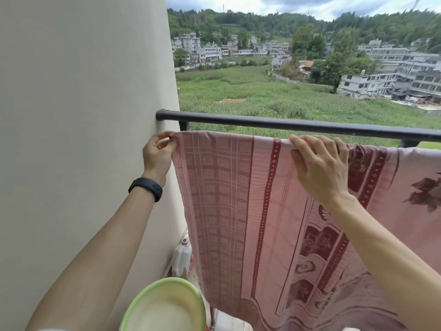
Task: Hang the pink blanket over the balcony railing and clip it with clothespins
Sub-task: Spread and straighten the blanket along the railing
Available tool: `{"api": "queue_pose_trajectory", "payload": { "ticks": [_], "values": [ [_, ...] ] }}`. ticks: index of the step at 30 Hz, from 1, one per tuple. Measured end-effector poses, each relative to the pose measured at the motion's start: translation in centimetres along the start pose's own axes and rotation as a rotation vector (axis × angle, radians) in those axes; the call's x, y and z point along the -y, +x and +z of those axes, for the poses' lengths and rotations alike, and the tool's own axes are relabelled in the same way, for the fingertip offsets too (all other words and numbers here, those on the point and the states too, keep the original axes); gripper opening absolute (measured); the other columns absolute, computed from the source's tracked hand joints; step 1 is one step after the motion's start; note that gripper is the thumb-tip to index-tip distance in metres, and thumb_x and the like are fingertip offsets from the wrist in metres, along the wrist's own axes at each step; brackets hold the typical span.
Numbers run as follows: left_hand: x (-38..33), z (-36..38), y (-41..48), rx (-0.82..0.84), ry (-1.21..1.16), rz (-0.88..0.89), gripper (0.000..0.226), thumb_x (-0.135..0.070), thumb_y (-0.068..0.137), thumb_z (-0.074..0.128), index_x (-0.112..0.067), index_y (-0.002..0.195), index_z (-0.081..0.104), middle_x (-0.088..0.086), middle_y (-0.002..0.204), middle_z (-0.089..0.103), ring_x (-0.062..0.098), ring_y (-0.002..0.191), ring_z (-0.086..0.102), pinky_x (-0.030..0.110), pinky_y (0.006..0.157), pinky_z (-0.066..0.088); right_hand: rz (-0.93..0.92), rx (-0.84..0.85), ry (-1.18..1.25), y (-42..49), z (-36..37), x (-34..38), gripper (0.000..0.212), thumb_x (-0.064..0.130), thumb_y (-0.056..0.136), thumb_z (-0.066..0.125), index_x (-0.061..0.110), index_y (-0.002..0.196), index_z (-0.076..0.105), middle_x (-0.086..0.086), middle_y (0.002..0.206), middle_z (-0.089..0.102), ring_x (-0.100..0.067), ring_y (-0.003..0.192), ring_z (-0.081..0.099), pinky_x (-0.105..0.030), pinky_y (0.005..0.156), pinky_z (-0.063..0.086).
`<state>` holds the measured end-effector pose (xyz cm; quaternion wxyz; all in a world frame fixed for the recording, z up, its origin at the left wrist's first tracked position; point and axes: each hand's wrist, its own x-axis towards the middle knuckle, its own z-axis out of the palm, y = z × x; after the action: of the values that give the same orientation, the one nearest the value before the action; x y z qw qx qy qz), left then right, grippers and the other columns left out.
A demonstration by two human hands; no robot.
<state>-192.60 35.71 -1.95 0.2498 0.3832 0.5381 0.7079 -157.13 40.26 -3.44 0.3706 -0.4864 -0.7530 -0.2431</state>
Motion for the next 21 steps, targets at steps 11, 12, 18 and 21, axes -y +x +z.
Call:
{"api": "queue_pose_trajectory", "payload": {
  "ticks": [11, 12, 18, 21],
  "values": [
    [-3.3, 6.2, -4.2, 0.130, 0.855, 0.641, 0.041, -0.041, 0.091, 0.048, -0.031, 0.131, 0.052, -0.003, 0.134, 0.055, 0.019, 0.125, 0.045, 0.045, 0.104, 0.040, 0.173, 0.069, -0.027, -0.4, -3.4, -2.6, 0.050, 0.056, 0.098, 0.033, 0.025, 0.124, 0.061, -0.004, 0.139, 0.057, -0.026, 0.134, 0.045, -0.055, 0.115, 0.008],
    [-3.3, 7.2, -4.2, 0.187, 1.018, 0.690, 0.042, -0.047, 0.094, 0.041, -0.031, 0.130, 0.054, -0.002, 0.134, 0.057, 0.020, 0.126, 0.046, 0.046, 0.106, 0.038, 0.183, 0.134, -0.053, 0.0, -3.6, -3.1, 0.056, 0.060, 0.099, 0.024, 0.026, 0.122, 0.062, -0.003, 0.135, 0.060, -0.026, 0.130, 0.049, -0.055, 0.115, 0.010],
    [1.0, 8.5, -8.5, 0.146, 1.017, 0.646, 0.043, -0.051, 0.100, 0.030, -0.028, 0.119, 0.061, -0.001, 0.126, 0.057, 0.023, 0.122, 0.046, 0.044, 0.097, 0.038, 0.143, 0.147, -0.103, -4.2, -6.3, -7.8, 0.059, 0.063, 0.099, 0.020, 0.025, 0.111, 0.064, -0.005, 0.109, 0.064, -0.028, 0.104, 0.055, -0.048, 0.105, 0.029],
    [1.5, 9.2, -9.2, 0.058, 0.973, 0.707, 0.046, -0.049, 0.100, 0.027, -0.024, 0.120, 0.060, 0.001, 0.131, 0.052, 0.024, 0.127, 0.042, 0.046, 0.104, 0.036, 0.092, 0.114, -0.104, -5.7, -7.4, -9.3, 0.048, 0.055, 0.098, 0.031, 0.027, 0.128, 0.056, -0.005, 0.121, 0.056, -0.029, 0.115, 0.049, -0.052, 0.110, 0.024]
  ]
}}
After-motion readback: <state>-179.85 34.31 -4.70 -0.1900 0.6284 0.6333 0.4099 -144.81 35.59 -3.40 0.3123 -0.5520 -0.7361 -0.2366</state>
